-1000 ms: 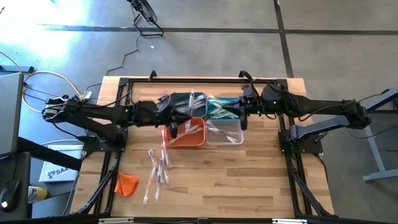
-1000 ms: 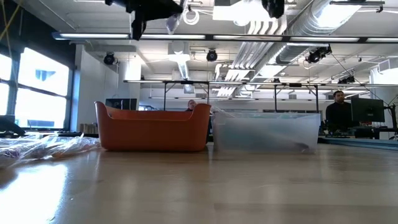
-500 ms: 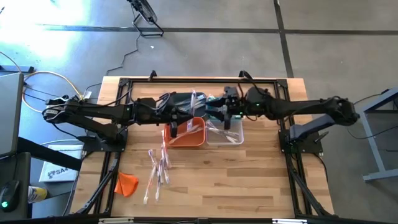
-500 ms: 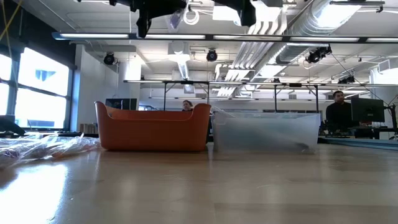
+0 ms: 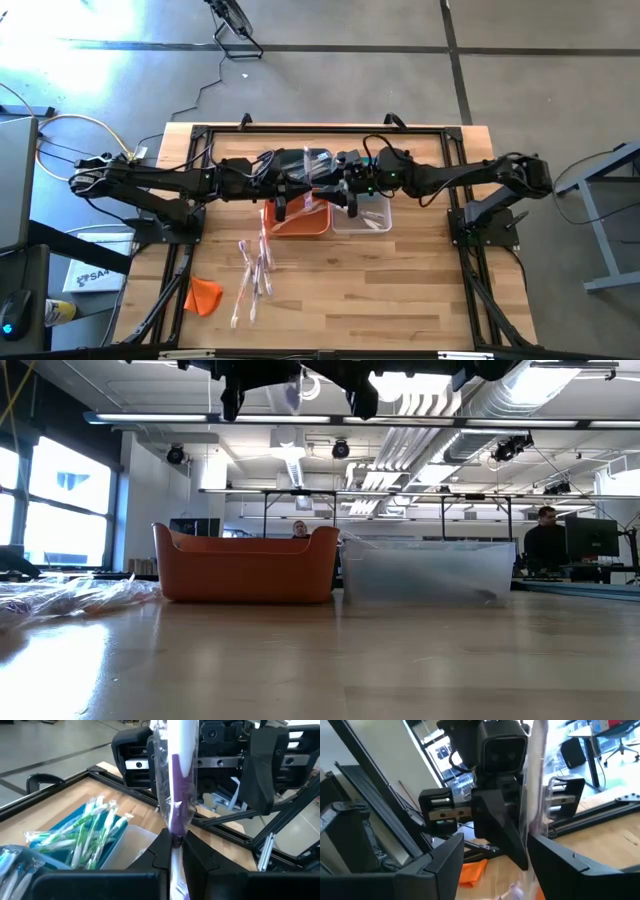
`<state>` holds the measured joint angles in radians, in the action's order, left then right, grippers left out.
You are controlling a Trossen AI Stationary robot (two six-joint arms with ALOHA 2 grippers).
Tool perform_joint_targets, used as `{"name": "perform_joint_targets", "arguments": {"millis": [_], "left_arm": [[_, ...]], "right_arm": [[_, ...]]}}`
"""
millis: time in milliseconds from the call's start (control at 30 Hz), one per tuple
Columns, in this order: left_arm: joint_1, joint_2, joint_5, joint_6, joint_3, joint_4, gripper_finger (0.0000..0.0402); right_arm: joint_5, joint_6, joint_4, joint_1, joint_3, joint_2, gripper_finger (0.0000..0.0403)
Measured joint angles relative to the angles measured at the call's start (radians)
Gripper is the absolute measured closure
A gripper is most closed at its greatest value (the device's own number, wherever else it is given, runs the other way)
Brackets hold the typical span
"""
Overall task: Pick & Place Toothbrushes
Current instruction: Put the purple toothbrush into the transparent bin
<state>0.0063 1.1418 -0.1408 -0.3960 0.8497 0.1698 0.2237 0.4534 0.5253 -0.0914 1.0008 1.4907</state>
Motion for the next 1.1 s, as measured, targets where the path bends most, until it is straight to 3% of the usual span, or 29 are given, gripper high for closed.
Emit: {"name": "perform_joint_targets", "arguments": {"millis": [200, 567, 1100], "left_arm": [[0.0, 0.019, -0.002, -0.001, 0.001, 0.004, 0.0381], [-0.002, 0.07, 0.087, -0.003, -0.001, 0.076, 0.0393], [0.0, 0.088, 0.109, -0.013, 0.0, 0.115, 0.0401]], "right_arm": [[-0.031, -0.007, 0.029, 0.0, -0.002, 0.007, 0.0194], [-0.103, -0.013, -0.023, 0.0, 0.0, 0.006, 0.02], [-0.059, -0.04, -0.105, 0.004, 0.0, 0.007, 0.021]]}}
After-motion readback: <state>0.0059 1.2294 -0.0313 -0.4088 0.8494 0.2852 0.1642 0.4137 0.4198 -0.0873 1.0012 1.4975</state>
